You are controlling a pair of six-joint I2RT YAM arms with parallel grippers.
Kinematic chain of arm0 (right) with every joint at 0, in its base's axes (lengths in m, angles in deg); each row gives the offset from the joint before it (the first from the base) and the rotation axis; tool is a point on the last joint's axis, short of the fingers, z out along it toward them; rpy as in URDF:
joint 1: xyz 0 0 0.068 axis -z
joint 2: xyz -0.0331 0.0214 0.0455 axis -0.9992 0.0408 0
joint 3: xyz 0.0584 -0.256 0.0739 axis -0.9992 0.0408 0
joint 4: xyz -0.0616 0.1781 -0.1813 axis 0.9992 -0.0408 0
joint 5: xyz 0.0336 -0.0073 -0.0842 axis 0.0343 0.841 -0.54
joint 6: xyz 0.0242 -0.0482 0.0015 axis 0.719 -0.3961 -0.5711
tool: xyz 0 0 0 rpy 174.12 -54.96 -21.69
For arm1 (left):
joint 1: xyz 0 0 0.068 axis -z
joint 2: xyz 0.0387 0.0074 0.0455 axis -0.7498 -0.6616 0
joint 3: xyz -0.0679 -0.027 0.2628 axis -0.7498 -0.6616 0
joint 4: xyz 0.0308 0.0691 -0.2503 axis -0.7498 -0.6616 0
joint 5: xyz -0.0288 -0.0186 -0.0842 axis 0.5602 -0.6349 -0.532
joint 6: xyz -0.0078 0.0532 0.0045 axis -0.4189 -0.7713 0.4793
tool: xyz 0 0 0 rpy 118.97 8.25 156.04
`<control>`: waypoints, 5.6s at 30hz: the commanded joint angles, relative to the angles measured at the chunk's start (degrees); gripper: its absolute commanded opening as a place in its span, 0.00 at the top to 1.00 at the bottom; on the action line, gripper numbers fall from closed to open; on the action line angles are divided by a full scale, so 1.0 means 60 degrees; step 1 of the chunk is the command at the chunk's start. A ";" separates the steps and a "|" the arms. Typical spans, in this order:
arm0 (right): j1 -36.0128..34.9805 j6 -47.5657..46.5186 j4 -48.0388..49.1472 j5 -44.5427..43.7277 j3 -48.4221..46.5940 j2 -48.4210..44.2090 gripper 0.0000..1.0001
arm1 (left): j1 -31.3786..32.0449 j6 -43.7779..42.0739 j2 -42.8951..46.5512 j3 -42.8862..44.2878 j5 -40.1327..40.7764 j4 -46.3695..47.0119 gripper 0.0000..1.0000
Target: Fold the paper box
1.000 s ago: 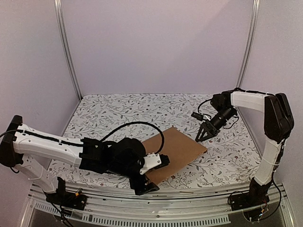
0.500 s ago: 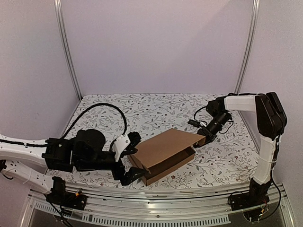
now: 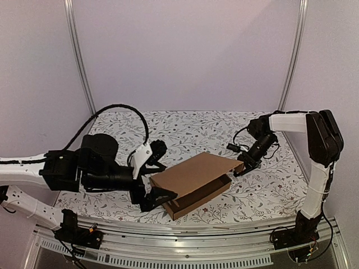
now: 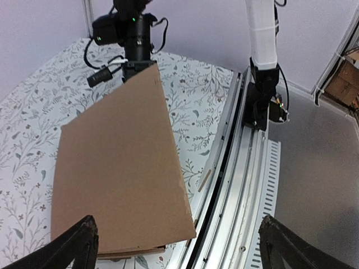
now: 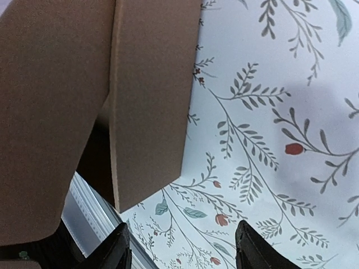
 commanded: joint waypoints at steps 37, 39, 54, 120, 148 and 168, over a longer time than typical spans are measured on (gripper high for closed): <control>0.0635 -0.0354 0.1001 0.0118 0.1096 -0.3127 0.01 | -0.0506 -0.1681 -0.7197 0.3162 0.1441 0.0174 0.12; 0.0128 -0.0271 0.1052 -0.0225 0.0930 -0.2760 0.01 | -0.0506 -0.1636 -0.7359 0.3069 0.1429 0.0243 0.12; -0.1316 0.0493 0.1204 -0.1353 0.0193 0.0046 0.05 | -0.0550 -0.1826 -0.7248 0.2363 0.1365 0.0825 0.13; -0.2558 0.0210 0.2366 -0.2659 -0.0792 -0.1089 0.48 | -0.1385 0.6646 -0.2321 -0.1842 0.3974 -0.0248 0.14; 0.0179 0.1323 0.1660 0.0795 -0.0853 0.2115 0.87 | -0.1448 0.4643 -0.3580 -0.0315 0.3576 0.1134 0.18; 0.0586 0.1548 0.1657 0.0025 -0.0611 0.2387 0.87 | -0.0255 0.3569 0.1434 -0.3137 0.4350 0.1933 0.17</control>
